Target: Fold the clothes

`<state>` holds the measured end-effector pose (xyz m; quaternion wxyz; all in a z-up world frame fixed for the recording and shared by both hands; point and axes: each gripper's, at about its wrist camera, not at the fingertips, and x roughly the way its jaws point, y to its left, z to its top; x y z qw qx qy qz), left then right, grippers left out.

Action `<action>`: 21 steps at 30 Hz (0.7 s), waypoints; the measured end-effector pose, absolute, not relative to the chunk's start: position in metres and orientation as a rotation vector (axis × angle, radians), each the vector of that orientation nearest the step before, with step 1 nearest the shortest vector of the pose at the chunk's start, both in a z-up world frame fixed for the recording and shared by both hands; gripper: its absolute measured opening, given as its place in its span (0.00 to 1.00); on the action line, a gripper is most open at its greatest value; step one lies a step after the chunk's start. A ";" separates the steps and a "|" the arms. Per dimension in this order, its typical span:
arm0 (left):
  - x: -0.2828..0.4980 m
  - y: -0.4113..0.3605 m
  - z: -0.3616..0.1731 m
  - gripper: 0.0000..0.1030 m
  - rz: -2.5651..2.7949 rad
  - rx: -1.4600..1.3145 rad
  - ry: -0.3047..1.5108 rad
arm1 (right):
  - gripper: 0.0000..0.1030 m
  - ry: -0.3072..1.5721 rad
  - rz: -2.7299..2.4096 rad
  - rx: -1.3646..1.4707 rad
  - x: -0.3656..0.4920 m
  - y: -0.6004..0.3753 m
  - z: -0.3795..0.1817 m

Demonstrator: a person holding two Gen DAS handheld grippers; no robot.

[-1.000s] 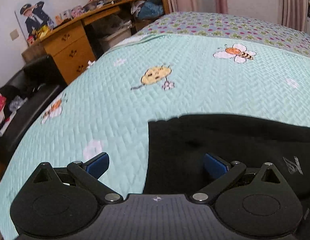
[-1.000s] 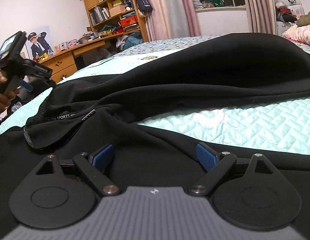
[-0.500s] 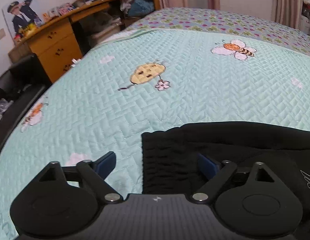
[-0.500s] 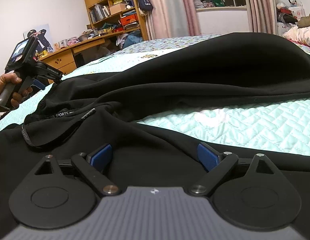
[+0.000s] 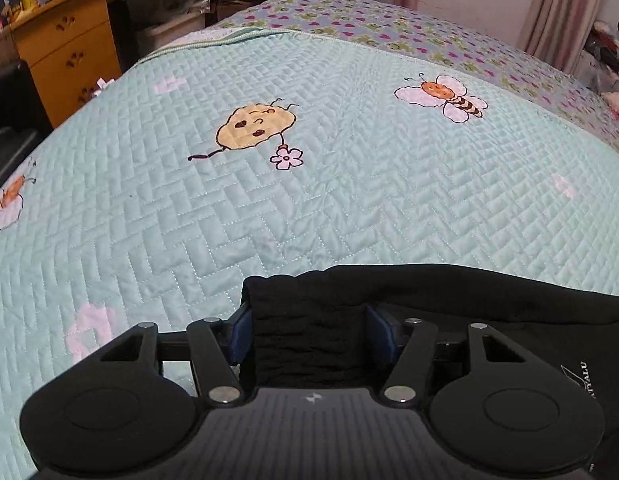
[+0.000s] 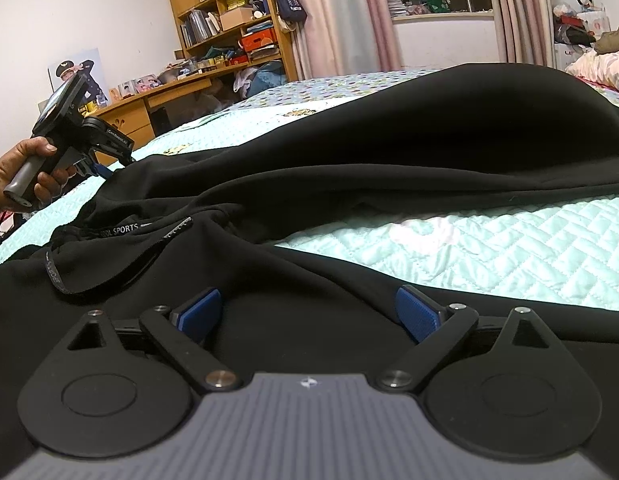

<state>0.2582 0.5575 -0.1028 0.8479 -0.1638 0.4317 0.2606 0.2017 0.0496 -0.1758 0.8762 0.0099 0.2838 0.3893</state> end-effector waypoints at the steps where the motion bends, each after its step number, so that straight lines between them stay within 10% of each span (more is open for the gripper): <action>1: 0.258 0.559 -0.103 0.59 0.547 -0.357 0.911 | 0.93 0.592 0.813 0.023 0.202 0.049 -0.176; 21: 0.242 0.592 -0.095 0.62 0.484 -0.648 0.811 | 0.94 0.596 0.830 0.067 0.206 0.044 -0.177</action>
